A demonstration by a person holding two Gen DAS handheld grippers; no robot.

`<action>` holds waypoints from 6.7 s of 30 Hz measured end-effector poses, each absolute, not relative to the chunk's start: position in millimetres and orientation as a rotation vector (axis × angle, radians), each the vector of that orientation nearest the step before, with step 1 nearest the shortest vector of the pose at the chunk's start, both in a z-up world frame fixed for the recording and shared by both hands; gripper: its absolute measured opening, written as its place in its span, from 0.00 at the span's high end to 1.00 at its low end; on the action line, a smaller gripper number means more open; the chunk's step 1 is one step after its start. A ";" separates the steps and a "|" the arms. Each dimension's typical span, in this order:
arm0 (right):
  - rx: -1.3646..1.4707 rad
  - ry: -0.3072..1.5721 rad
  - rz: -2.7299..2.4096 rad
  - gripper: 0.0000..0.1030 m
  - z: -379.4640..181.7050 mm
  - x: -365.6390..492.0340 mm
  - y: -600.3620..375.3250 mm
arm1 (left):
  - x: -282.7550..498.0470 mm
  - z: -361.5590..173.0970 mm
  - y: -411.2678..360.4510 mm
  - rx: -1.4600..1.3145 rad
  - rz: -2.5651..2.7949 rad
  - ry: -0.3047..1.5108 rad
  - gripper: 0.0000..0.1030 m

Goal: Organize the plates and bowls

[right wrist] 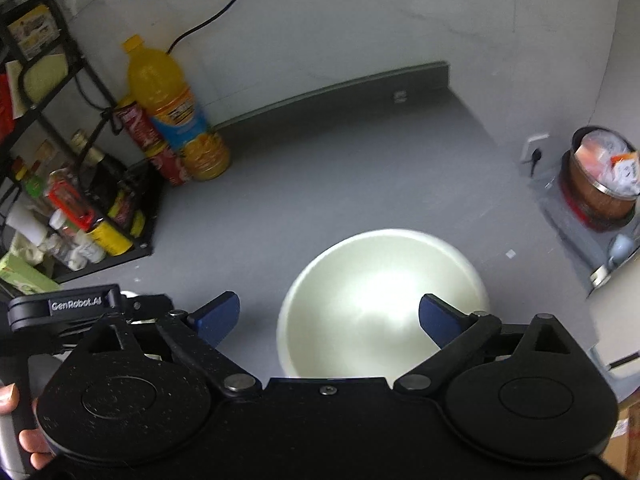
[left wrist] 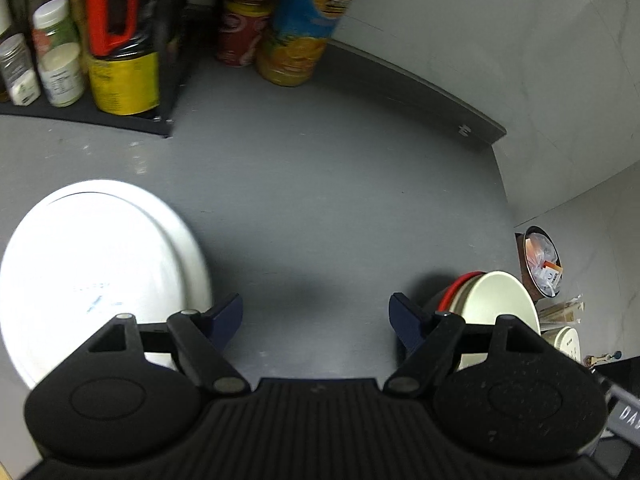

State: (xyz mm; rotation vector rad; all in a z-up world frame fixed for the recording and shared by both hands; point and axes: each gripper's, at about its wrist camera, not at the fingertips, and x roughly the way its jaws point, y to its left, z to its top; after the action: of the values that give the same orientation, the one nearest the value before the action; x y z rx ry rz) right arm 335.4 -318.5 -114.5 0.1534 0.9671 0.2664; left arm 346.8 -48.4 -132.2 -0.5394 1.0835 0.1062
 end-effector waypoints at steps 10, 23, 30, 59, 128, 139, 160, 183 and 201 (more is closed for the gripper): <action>0.155 1.009 0.240 0.05 -136.9 365.6 -364.8 | 373.8 -137.5 -105.1 -0.522 0.102 1.105 0.24; 0.166 1.130 0.260 0.06 -179.8 386.7 -392.2 | 398.6 -160.9 -151.2 -0.562 0.101 1.168 0.24; 0.191 1.191 0.286 0.18 -199.8 382.5 -389.9 | 397.9 -178.2 -164.1 -0.562 0.118 1.213 0.26; 0.159 1.169 0.388 0.73 -189.3 344.3 -334.1 | 355.5 -185.2 -126.4 -0.633 0.118 1.218 0.76; 0.104 1.132 0.643 0.70 -179.2 312.1 -71.5 | 239.4 -163.0 160.5 -0.774 0.398 1.070 0.76; 0.174 1.166 0.595 0.63 -178.5 312.9 -79.6 | 244.7 -164.2 159.7 -0.771 0.344 1.069 0.73; 0.124 0.945 0.408 0.03 -117.2 275.6 -127.0 | 231.5 -125.8 137.9 -0.545 0.339 1.008 0.17; 0.134 0.695 0.210 0.00 -67.7 151.9 -221.1 | 141.8 -53.2 56.4 -0.347 0.247 0.866 0.08; 0.124 0.633 0.204 0.00 -47.8 54.2 -235.3 | 29.4 -25.5 21.1 -0.261 0.171 0.782 0.01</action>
State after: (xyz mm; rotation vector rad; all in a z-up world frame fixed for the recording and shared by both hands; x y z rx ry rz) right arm 54.2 -235.3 -47.8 0.1240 0.6327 0.2038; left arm 29.4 21.1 -25.5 -0.2607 0.7816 0.1714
